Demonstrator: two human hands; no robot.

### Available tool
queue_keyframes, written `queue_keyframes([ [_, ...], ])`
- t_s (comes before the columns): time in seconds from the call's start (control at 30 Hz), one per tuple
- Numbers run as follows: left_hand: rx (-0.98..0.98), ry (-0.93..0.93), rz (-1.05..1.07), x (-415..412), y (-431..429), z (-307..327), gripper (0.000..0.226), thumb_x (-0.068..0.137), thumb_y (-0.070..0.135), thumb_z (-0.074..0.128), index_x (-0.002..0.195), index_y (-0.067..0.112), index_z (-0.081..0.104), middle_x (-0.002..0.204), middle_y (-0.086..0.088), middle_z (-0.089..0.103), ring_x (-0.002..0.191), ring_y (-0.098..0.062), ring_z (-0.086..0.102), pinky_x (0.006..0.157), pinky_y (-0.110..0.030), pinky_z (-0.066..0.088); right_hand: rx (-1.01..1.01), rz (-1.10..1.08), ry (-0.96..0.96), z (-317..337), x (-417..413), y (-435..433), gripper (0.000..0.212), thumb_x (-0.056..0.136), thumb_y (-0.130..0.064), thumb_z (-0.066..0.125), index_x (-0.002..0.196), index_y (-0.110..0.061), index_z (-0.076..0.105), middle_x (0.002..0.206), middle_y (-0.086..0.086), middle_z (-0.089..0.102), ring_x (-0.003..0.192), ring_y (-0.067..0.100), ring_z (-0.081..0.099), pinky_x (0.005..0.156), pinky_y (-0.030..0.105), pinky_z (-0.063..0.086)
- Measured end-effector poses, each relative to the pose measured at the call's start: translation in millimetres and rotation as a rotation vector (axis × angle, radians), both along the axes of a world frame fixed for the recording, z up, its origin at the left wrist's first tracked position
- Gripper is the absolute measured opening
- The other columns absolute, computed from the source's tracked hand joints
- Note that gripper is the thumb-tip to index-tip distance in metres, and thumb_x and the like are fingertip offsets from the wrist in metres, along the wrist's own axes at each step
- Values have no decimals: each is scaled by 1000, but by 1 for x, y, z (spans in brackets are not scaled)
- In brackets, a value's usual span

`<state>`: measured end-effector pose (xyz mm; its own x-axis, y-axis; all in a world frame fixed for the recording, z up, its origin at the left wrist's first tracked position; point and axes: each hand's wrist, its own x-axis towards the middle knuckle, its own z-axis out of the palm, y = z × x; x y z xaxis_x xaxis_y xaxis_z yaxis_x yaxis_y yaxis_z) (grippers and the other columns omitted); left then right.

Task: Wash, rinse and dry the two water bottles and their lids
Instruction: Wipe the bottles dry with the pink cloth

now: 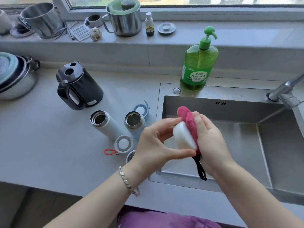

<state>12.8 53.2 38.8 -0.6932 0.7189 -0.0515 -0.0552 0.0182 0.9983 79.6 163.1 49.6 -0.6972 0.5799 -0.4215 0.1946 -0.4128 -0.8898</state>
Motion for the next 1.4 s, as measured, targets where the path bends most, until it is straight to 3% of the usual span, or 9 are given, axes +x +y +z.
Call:
queue_keyframes([
  [0.2,-89,175,110,-2,-40,15,72,47,11,88,108,35,57,107,14,64,103,-6,60,81,-14,47,94,221,-181,-10,-10,14,22,92,-30,54,100,-14,68,71,10,66,37,10,47,37,14,32],
  [0.33,-313,267,490,-45,-114,15,55,52,21,84,96,36,57,101,14,58,94,4,56,73,-13,50,90,252,-326,-20,-26,13,31,84,-49,59,93,-20,66,72,13,63,58,23,56,54,24,42],
  [0.43,-616,277,602,-94,-173,-20,55,62,12,86,106,29,59,106,2,50,96,-3,53,83,-26,50,71,252,-324,-27,-41,5,21,79,-25,71,96,-18,61,83,11,66,70,24,61,62,28,48],
  [0.57,-901,223,469,-156,-219,-94,85,55,28,84,130,11,49,111,-3,52,112,-26,49,94,-30,37,115,184,-387,-39,-65,-19,16,85,-6,62,93,-19,58,80,5,68,59,14,62,47,20,48],
  [0.93,-946,404,196,-250,-211,-178,73,70,12,75,135,9,43,135,-7,50,124,-29,39,99,-30,29,327,-11,-562,-71,-89,-63,9,86,-26,59,93,-24,64,94,7,70,90,27,65,79,35,48],
  [1.03,-938,468,180,-240,-212,-165,78,71,18,76,139,16,38,146,1,36,134,-21,30,106,-31,19,382,-15,-560,-71,-92,-69,11,87,-24,59,96,-21,63,88,5,67,76,20,59,68,30,44],
  [1.2,-505,380,-17,-210,-193,-98,88,72,21,78,143,23,27,142,14,29,135,-8,27,113,-25,21,445,-11,-529,-65,-87,-71,11,88,-22,58,97,-20,63,89,-1,66,74,13,56,64,28,42],
  [1.33,-575,590,-180,-198,-159,-75,103,65,42,80,146,22,20,143,14,30,134,-4,25,110,-18,18,449,2,-540,-65,-77,-70,13,88,-23,58,100,-21,64,100,-1,67,88,18,61,74,30,43],
  [1.4,-655,536,-128,-197,-145,-77,90,66,39,80,141,24,32,139,8,44,130,-12,38,105,-26,32,442,12,-537,-65,-71,-69,13,88,-24,59,99,-20,64,100,0,68,87,18,61,75,31,44],
])
